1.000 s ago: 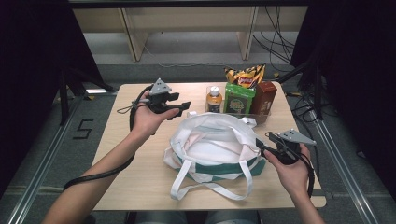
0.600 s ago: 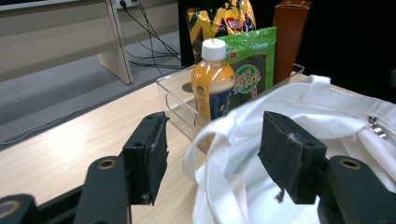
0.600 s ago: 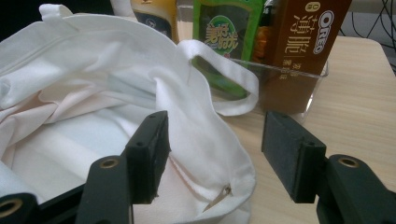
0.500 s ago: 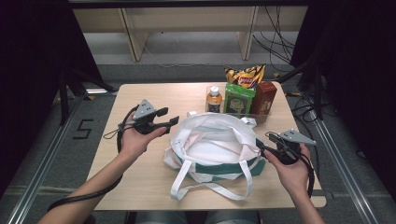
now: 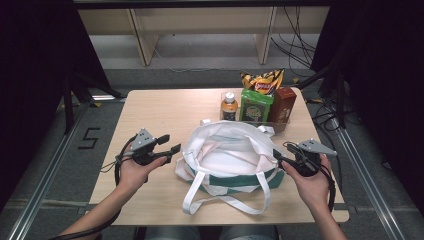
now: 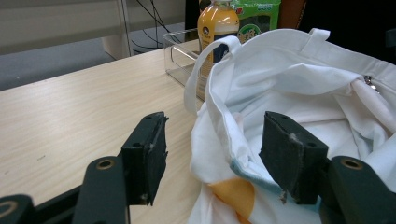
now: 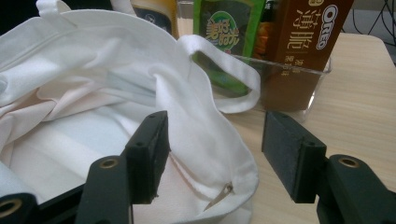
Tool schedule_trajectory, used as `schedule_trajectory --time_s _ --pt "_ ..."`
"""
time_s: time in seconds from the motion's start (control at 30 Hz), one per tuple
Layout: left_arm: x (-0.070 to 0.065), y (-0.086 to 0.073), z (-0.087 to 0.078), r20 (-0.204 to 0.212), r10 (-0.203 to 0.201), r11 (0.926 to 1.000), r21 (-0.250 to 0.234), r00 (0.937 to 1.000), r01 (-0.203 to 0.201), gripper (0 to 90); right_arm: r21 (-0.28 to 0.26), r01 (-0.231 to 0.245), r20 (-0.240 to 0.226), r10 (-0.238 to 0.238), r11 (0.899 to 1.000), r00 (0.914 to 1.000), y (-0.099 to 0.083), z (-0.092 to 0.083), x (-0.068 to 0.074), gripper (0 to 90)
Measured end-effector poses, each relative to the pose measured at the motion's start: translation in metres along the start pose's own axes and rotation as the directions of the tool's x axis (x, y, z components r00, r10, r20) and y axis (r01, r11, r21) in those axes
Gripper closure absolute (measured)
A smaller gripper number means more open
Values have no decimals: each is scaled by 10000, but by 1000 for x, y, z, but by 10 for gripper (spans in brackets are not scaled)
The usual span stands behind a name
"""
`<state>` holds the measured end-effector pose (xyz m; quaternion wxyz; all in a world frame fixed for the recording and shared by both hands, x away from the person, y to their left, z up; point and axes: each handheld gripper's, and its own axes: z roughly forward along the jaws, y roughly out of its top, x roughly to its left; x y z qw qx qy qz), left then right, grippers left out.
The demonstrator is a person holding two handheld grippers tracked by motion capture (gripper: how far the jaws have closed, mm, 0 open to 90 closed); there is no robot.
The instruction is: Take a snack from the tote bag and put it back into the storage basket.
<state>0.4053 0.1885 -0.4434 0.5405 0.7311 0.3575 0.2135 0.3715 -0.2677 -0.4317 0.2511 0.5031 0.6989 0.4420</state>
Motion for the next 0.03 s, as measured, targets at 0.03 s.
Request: schedule_trajectory --time_s 0.03 --pt "-1 -1 -1 34 25 10000 17 10000 -25 399 7 -254 -80 254 9997 9996 0 -1 1 421"
